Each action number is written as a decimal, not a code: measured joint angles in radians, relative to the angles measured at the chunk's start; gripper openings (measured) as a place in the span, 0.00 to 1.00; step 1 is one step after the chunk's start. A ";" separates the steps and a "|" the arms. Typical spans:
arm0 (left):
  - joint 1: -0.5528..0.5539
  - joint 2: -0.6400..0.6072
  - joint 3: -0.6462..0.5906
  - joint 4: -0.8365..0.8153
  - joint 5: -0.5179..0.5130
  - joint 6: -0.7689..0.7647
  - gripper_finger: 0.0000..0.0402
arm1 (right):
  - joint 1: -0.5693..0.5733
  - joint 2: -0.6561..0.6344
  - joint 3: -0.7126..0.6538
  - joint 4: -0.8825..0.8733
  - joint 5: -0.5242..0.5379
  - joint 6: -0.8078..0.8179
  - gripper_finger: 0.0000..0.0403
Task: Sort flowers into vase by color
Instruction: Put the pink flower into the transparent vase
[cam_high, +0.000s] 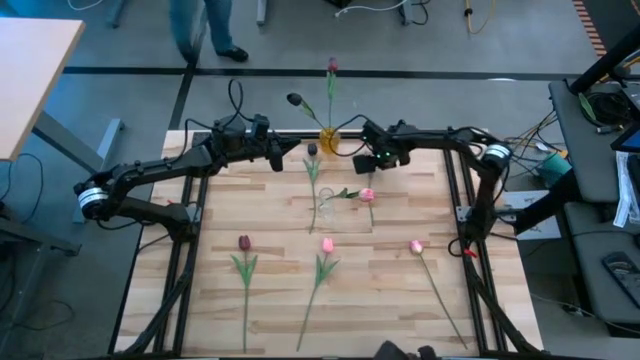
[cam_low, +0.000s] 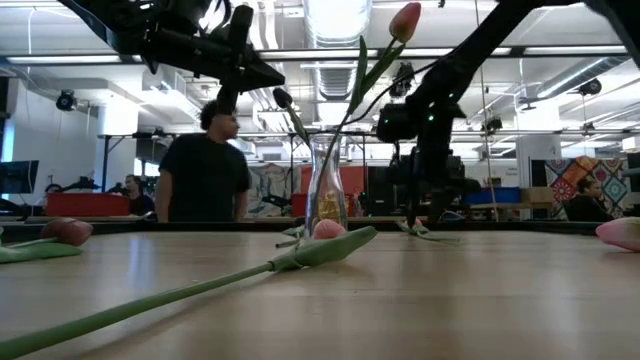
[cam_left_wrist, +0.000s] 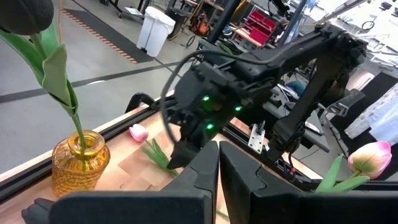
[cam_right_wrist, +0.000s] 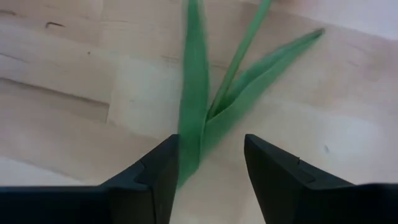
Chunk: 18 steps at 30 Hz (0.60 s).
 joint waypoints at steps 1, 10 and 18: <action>0.000 0.000 0.000 0.000 0.000 0.000 0.00 | 0.000 0.016 0.014 -0.005 0.001 -0.012 0.40; -0.001 0.000 0.000 0.000 0.000 -0.011 0.00 | 0.000 0.060 0.044 -0.022 0.007 -0.052 0.23; -0.002 0.000 0.000 0.000 0.000 -0.010 0.00 | 0.000 -0.090 0.044 -0.003 0.009 -0.112 0.04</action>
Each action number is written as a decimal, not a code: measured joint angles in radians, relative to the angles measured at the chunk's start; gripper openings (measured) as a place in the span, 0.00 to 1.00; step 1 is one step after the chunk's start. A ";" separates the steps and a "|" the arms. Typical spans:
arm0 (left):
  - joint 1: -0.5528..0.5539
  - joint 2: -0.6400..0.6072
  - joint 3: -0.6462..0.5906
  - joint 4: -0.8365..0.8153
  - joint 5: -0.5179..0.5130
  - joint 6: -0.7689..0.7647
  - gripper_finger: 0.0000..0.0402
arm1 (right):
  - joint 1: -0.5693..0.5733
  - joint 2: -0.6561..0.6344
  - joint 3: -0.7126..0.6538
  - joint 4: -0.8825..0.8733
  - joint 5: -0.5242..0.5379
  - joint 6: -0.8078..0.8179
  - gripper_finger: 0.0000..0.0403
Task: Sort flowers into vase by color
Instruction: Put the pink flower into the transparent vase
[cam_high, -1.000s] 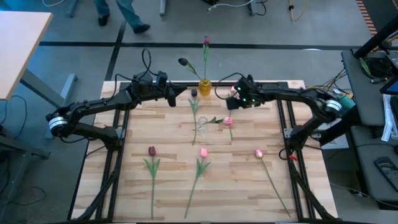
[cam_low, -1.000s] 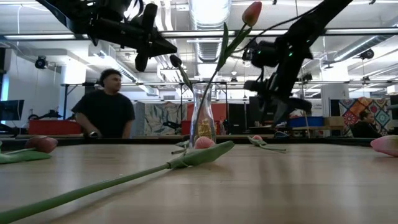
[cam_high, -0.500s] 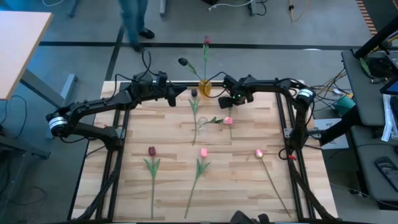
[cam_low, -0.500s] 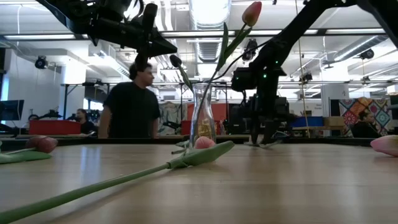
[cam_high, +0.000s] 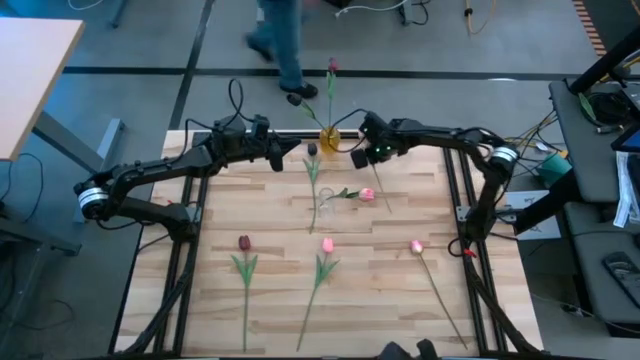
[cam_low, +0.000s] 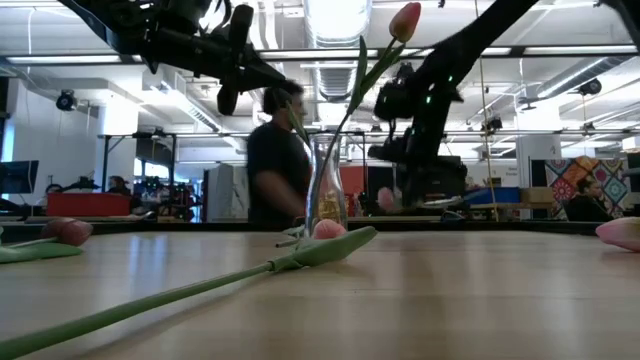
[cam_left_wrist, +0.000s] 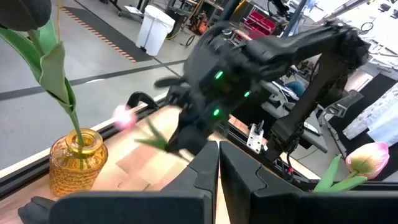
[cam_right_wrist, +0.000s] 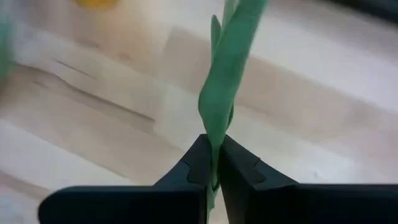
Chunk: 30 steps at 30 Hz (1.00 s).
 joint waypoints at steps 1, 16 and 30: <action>0.000 0.000 0.000 0.000 0.000 0.000 0.00 | 0.000 -0.026 0.000 -0.003 0.001 0.001 0.04; 0.000 0.000 0.000 0.001 0.000 0.003 0.00 | 0.081 -0.423 -0.024 0.606 -0.179 -0.207 0.03; 0.000 0.000 0.000 0.001 0.000 0.003 0.00 | 0.155 -0.275 -0.104 1.191 -0.407 -0.236 0.03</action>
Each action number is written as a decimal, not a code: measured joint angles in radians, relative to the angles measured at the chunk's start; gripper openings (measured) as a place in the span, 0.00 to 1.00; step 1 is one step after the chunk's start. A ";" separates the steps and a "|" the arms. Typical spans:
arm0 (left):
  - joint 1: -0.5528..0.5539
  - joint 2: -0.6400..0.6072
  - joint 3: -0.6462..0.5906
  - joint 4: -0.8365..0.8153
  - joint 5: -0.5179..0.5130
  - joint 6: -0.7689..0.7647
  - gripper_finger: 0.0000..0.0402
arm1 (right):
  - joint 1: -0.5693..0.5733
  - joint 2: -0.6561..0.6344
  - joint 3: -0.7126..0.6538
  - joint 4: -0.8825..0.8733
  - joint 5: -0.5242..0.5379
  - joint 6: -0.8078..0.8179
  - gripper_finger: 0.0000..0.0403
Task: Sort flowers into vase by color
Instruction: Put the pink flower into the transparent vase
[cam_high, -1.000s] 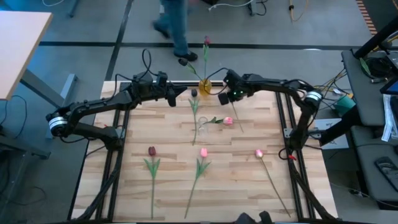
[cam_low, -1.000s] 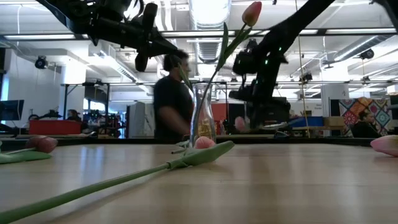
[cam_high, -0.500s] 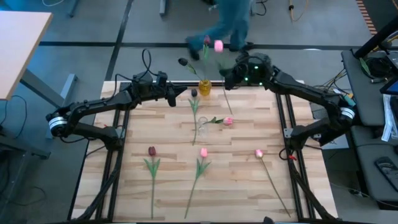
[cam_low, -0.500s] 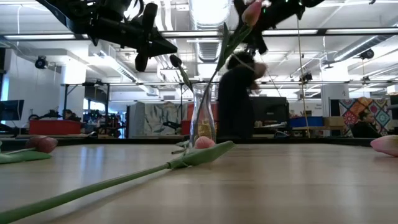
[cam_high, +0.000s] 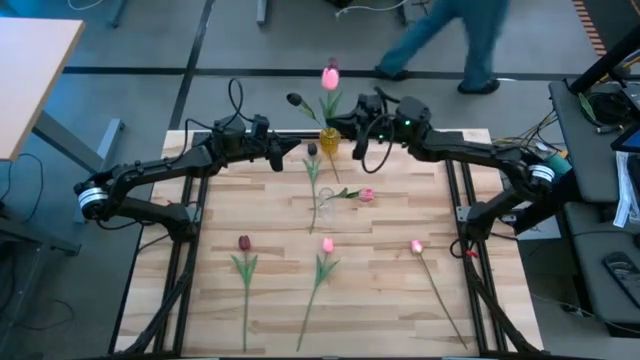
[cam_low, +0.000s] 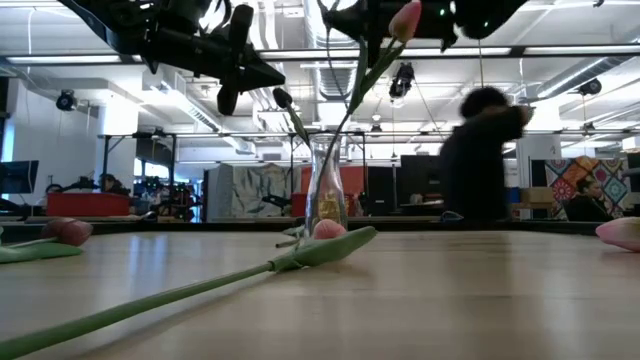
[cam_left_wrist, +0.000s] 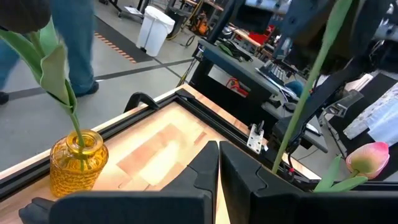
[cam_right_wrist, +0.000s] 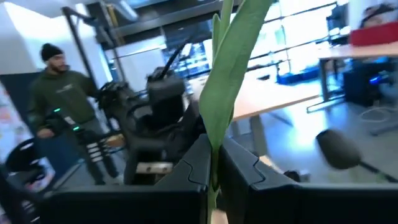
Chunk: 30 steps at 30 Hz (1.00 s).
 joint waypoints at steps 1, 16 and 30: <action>0.000 0.000 0.000 0.000 0.000 0.000 0.00 | 0.003 0.013 -0.009 0.022 -0.014 0.009 0.03; 0.000 0.000 0.000 0.001 0.000 -0.004 0.00 | 0.043 0.092 -0.076 0.251 -0.038 0.030 0.03; -0.001 0.000 0.000 0.002 0.003 -0.012 0.00 | 0.077 0.147 -0.109 0.295 -0.043 -0.063 0.03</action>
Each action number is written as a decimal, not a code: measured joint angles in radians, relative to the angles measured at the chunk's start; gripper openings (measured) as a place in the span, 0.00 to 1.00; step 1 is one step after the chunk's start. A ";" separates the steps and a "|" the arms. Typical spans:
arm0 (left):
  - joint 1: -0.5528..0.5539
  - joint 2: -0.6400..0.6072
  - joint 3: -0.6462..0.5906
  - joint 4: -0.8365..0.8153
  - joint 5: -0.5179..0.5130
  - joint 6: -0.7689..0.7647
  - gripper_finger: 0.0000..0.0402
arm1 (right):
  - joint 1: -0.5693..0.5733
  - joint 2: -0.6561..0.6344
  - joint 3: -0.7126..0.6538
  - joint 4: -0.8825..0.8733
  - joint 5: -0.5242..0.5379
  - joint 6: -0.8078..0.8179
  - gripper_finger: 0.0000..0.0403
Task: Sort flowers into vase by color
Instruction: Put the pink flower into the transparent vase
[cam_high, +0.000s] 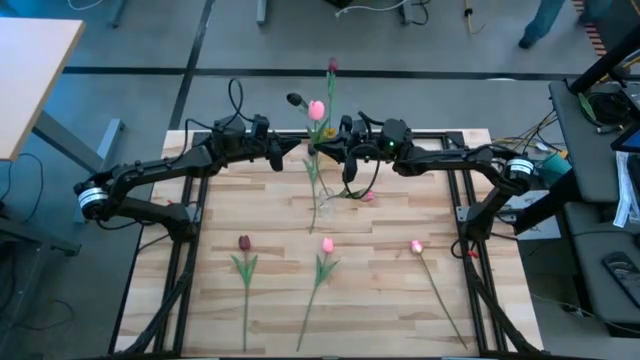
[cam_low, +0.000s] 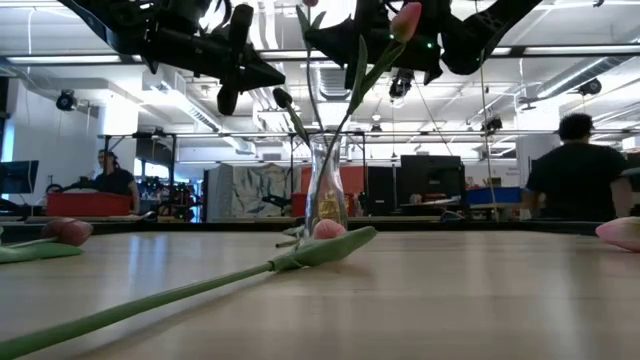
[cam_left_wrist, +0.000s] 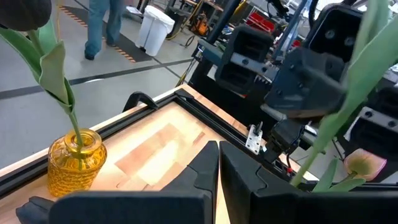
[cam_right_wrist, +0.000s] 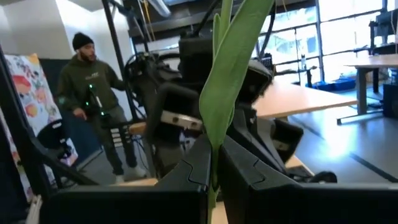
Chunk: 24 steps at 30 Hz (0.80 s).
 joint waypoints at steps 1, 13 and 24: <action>0.000 0.000 0.000 0.000 0.001 0.000 0.00 | 0.000 0.000 -0.007 -0.003 0.000 -0.009 0.03; -0.002 0.000 0.000 0.000 0.005 -0.007 0.00 | 0.013 0.000 -0.018 -0.151 -0.014 -0.091 0.14; -0.012 0.000 0.000 0.000 0.009 0.004 0.00 | 0.017 -0.031 -0.018 -0.272 -0.014 -0.091 0.35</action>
